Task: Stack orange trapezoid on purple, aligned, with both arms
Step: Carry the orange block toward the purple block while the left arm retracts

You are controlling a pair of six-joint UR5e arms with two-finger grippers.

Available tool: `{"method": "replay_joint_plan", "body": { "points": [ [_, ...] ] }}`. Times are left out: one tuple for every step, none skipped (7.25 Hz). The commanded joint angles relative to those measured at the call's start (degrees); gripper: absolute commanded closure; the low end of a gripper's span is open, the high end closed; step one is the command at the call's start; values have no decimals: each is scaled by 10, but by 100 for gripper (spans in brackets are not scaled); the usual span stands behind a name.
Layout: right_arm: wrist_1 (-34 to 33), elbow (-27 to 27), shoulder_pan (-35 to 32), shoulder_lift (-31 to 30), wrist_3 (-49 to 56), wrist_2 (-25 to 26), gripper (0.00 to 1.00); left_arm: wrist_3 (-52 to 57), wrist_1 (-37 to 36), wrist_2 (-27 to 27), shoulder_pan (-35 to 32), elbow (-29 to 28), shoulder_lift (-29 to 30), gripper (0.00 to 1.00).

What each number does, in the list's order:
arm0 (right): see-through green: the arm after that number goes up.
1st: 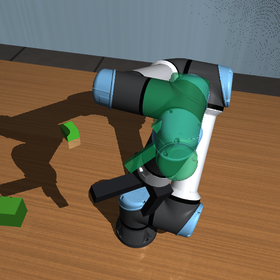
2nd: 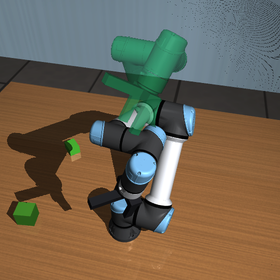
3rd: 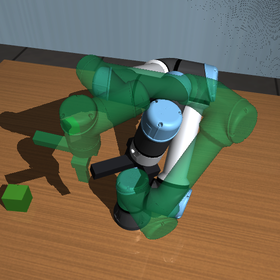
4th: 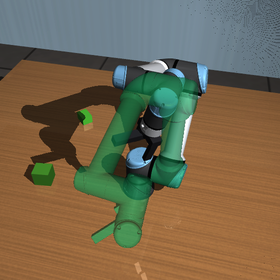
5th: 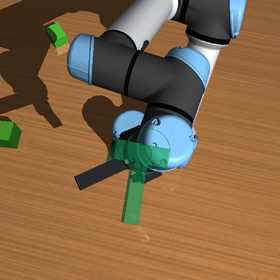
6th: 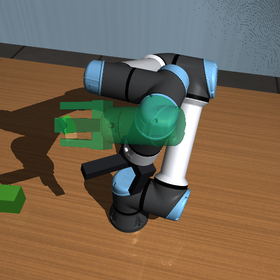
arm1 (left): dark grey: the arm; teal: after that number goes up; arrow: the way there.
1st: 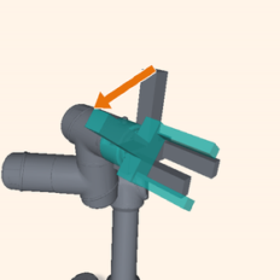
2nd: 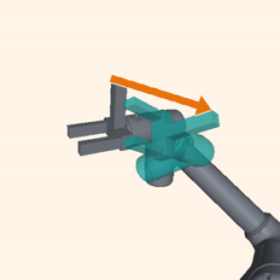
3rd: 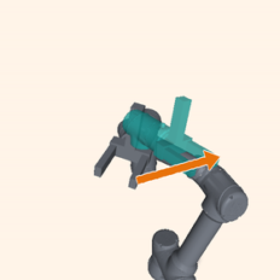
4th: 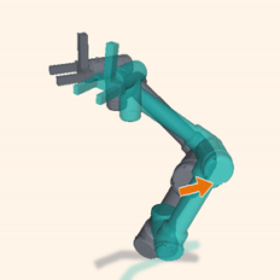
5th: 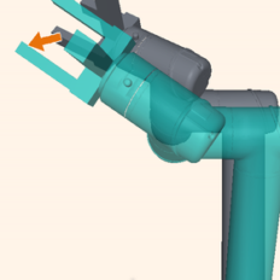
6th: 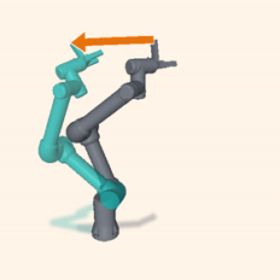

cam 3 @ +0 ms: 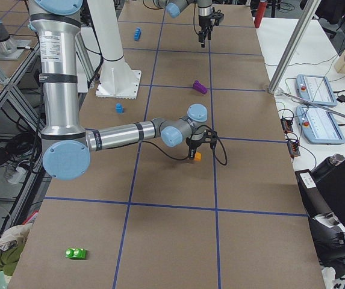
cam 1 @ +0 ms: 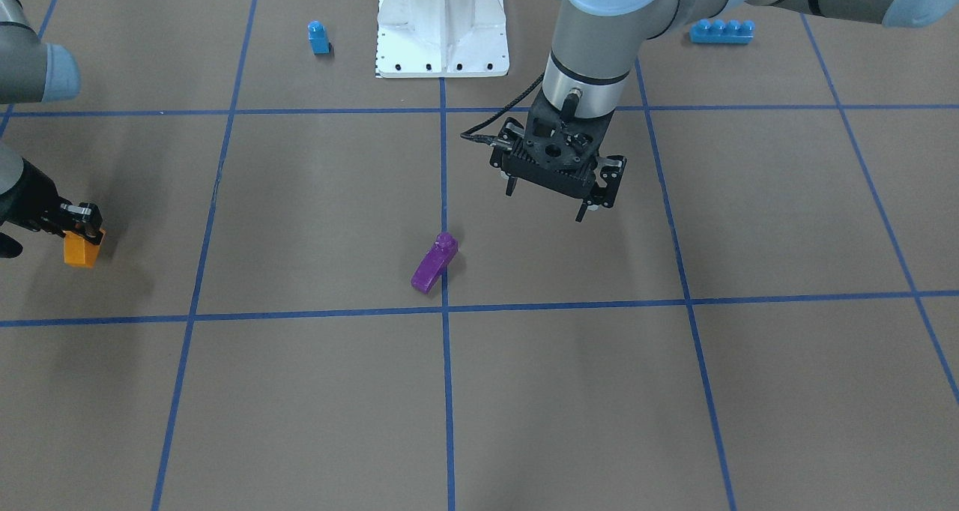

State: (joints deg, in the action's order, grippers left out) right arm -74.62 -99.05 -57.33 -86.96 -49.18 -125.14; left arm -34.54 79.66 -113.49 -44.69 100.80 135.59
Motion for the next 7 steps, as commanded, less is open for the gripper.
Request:
{"method": "replay_joint_plan", "body": {
  "points": [
    [-202, -41, -9, 135, -6, 5, 100, 3, 0, -7, -22, 2, -18, 0],
    [-233, -34, -2, 192, -16, 5, 100, 21, 0, -31, -52, 2, -36, 0],
    [-229, -22, 25, 229, -73, 6, 100, 55, -1, -56, -87, 1, -61, 0],
    [-229, 16, 47, 295, -118, 5, 100, 94, 0, -80, -124, 1, -98, 0],
    [-229, 61, 72, 348, -160, 5, 100, 145, 0, -89, -161, 1, -138, 0],
    [-229, 108, 85, 414, -213, 5, 100, 209, 1, -89, -199, 1, -186, 0],
    [-229, 139, 98, 456, -264, 7, 100, 261, 1, -89, -240, -3, -217, 0]
  ]
}}
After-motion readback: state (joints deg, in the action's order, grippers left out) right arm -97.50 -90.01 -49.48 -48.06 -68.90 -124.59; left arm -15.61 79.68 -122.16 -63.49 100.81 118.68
